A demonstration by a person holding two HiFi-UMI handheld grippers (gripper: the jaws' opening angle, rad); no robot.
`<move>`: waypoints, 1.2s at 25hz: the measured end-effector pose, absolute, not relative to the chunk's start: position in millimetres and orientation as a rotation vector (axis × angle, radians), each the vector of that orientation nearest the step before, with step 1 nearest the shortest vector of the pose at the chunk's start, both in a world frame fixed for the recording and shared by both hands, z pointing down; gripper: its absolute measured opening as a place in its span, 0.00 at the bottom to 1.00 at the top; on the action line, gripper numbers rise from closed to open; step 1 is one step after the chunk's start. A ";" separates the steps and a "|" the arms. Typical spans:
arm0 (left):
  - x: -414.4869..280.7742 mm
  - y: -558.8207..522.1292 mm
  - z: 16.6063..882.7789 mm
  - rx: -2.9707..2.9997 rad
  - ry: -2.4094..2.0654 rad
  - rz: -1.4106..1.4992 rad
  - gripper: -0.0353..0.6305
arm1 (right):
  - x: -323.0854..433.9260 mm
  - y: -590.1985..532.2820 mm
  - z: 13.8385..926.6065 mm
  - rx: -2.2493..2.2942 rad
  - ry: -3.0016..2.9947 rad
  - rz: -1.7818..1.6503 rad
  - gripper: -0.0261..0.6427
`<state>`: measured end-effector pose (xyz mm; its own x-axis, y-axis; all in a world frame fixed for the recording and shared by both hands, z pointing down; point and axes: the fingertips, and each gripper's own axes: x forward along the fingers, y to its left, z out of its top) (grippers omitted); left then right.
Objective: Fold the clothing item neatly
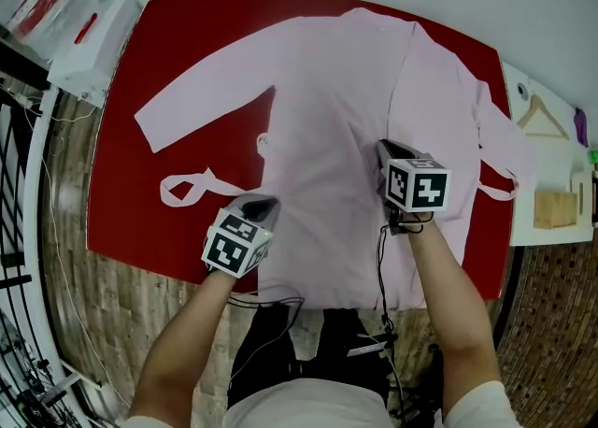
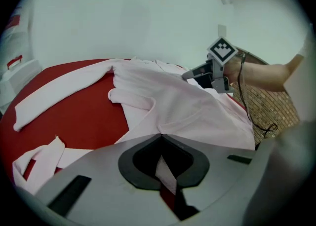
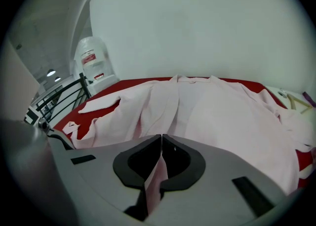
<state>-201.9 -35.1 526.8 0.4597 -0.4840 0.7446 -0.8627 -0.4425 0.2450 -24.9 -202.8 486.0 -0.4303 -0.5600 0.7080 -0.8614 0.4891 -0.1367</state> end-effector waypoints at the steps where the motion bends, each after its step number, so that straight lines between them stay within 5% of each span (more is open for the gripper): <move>1: -205.1 -33.9 527.2 2.078 -1.123 0.785 0.07 | -22.3 -204.5 485.0 1.174 -2.139 0.650 0.07; 16: -224.6 -26.8 513.7 2.019 -1.225 0.614 0.07 | 12.0 -218.5 486.6 1.249 -2.070 0.467 0.12; 30: -320.5 16.3 470.2 1.990 -1.421 0.389 0.07 | -181.6 -159.3 436.2 0.814 -2.303 0.130 0.20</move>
<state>-320.5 16.3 470.2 0.3672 -0.7273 0.5799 -0.9212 -0.1983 0.3346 -181.6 -159.3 436.2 -0.5724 -0.5194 0.6345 -0.5877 0.7995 0.1242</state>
